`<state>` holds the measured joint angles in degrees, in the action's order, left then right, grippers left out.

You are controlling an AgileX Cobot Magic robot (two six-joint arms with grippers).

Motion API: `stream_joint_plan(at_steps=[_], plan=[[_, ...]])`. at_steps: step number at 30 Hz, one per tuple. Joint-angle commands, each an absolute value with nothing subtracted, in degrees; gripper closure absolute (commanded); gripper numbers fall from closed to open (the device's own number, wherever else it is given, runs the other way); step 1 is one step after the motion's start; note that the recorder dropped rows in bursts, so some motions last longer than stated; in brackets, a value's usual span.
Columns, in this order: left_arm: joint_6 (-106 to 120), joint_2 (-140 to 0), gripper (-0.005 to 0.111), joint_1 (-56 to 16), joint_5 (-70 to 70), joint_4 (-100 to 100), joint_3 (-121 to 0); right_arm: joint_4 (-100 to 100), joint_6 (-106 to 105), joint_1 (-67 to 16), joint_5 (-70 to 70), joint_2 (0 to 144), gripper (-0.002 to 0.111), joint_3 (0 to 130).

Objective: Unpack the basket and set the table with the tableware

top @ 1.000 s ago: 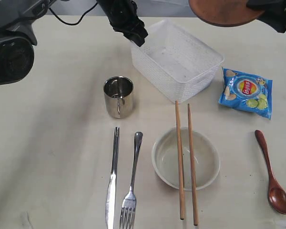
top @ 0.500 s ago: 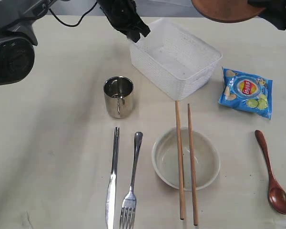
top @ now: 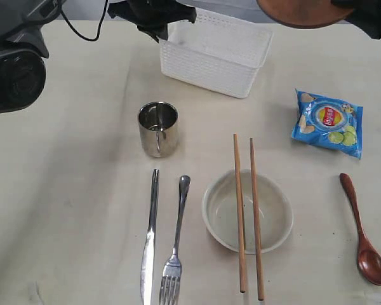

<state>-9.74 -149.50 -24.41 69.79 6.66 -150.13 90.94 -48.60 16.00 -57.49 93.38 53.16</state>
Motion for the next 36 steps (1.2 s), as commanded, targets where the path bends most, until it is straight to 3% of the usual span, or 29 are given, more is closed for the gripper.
stream_joint_plan(at_steps=[1,10,16,19,25,28,30,36], plan=[[-15.94,-149.28,0.107,-24.34,69.96,6.17,-150.41,92.41,-49.34,16.36,-57.95,92.78,0.109,53.37],[-17.30,-149.28,0.103,-24.34,69.96,6.08,-150.41,92.41,-49.34,16.36,-57.95,92.78,0.109,53.37],[-17.07,-149.28,0.065,-24.34,69.96,6.22,-150.41,92.40,-49.34,16.36,-59.16,92.78,0.109,53.37],[-17.18,-149.16,0.057,-24.34,69.96,6.22,-150.41,92.40,-49.34,16.47,-59.16,92.78,0.109,53.37],[-13.63,-144.87,0.061,-23.23,69.96,5.94,-150.41,88.86,-49.34,18.31,-58.87,90.28,0.109,53.26],[-10.44,-142.03,0.082,-22.54,69.96,5.94,-150.41,80.53,-46.55,18.55,-55.61,88.00,0.109,53.26],[-9.11,-139.93,0.105,-22.41,69.96,5.94,-150.41,72.40,-43.47,18.55,-53.23,86.62,0.109,53.26],[-3.86,-133.88,0.107,-21.93,69.96,12.15,-150.41,58.30,-37.09,18.44,-51.23,85.46,0.109,53.26]])
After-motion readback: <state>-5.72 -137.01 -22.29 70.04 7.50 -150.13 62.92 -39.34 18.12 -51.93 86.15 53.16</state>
